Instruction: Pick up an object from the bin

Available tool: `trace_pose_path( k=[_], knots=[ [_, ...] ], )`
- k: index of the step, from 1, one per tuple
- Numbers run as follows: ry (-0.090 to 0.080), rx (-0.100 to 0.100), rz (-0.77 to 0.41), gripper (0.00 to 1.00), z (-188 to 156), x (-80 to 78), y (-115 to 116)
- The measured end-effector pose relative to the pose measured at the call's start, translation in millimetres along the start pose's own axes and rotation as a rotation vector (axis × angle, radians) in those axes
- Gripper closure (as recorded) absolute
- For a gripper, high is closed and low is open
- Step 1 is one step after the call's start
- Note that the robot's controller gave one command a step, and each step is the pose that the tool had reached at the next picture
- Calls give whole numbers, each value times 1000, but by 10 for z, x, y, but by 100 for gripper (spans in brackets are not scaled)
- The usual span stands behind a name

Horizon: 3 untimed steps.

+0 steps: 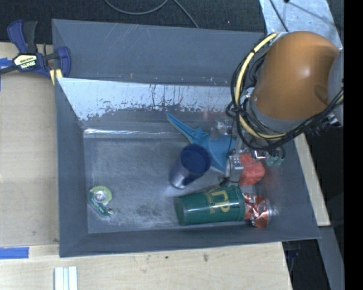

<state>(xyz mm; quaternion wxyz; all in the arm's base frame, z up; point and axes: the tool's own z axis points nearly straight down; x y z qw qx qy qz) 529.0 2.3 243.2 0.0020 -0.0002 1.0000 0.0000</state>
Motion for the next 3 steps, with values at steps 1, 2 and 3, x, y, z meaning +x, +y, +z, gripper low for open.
trace_pose_path(
  k=[1,2,3],
  knots=[
    [10,0,-32,0,-302,83,-23],
    [-18,2,-164,0,-589,-193,-23],
    [8,-3,-328,0,-585,-297,10]
  ],
)
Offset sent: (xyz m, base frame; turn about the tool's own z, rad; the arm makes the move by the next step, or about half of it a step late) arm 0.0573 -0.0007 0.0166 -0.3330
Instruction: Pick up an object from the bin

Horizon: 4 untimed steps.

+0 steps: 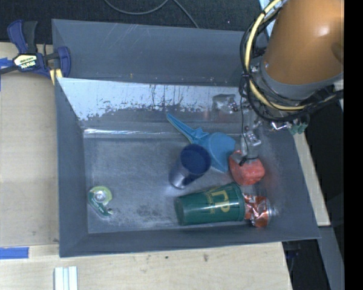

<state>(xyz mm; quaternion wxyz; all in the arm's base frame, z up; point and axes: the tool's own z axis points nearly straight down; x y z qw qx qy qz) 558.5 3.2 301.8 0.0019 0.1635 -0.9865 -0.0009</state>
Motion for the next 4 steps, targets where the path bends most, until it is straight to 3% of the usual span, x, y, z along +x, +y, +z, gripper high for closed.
trace_pose_path(
  k=[1,2,3,4],
  knots=[
    [-18,5,94,0,-204,-28,-149],
    [0,0,131,0,-595,278,-54],
    [-25,6,147,0,-797,385,40],
    [-4,0,215,100,124,498,145]
  ],
)
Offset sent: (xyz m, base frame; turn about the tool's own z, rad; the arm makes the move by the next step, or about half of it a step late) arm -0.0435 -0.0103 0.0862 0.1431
